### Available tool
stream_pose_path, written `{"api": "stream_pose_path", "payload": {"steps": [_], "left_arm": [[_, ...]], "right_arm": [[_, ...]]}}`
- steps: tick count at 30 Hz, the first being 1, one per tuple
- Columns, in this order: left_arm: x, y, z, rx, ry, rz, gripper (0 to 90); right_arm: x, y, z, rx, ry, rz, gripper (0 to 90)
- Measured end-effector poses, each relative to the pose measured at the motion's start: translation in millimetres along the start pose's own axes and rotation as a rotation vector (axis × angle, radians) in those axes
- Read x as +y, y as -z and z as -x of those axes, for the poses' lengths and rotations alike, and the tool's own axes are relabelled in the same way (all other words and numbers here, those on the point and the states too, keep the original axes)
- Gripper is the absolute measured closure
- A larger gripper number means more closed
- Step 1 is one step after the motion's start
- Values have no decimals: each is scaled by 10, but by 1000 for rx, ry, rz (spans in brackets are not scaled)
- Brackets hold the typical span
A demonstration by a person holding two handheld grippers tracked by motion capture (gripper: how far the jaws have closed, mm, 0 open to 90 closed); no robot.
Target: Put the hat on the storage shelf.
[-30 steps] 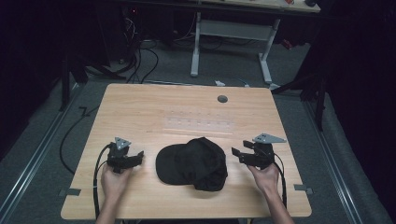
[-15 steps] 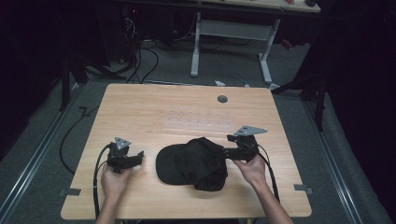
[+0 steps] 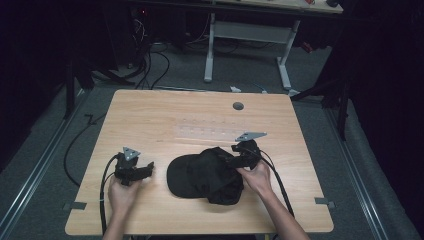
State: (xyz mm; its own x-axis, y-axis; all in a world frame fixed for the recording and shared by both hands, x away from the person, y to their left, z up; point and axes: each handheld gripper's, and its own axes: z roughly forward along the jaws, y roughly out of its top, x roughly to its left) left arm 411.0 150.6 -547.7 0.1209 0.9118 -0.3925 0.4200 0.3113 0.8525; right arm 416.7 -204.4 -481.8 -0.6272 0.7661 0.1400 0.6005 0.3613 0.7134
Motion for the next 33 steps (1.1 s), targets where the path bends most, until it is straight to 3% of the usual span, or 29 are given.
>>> {"api": "stream_pose_path", "payload": {"steps": [6, 17, 20, 22, 23, 24, 33], "left_arm": [[-1, 1, 0, 0, -2, -1, 259], [-5, 2, 8, -6, -1, -1, 260], [-7, 7, 9, -12, -6, -3, 271], [-9, 9, 12, -16, -8, -4, 281], [-9, 9, 12, -16, -8, -4, 284], [-9, 8, 14, -17, -9, -3, 285], [-12, 4, 24, -20, -8, -8, 280]], "right_arm": [[-47, -109, 38, -1, -13, -33, 286], [-146, -283, 137, 62, -72, -78, 294], [-171, -341, 131, 87, -72, -106, 368], [-170, -343, 98, 83, -52, -109, 456], [-170, -343, 98, 83, -52, -109, 456], [-176, -339, 89, 94, -44, -113, 568], [-178, -342, 24, 101, 4, -125, 776]]}}
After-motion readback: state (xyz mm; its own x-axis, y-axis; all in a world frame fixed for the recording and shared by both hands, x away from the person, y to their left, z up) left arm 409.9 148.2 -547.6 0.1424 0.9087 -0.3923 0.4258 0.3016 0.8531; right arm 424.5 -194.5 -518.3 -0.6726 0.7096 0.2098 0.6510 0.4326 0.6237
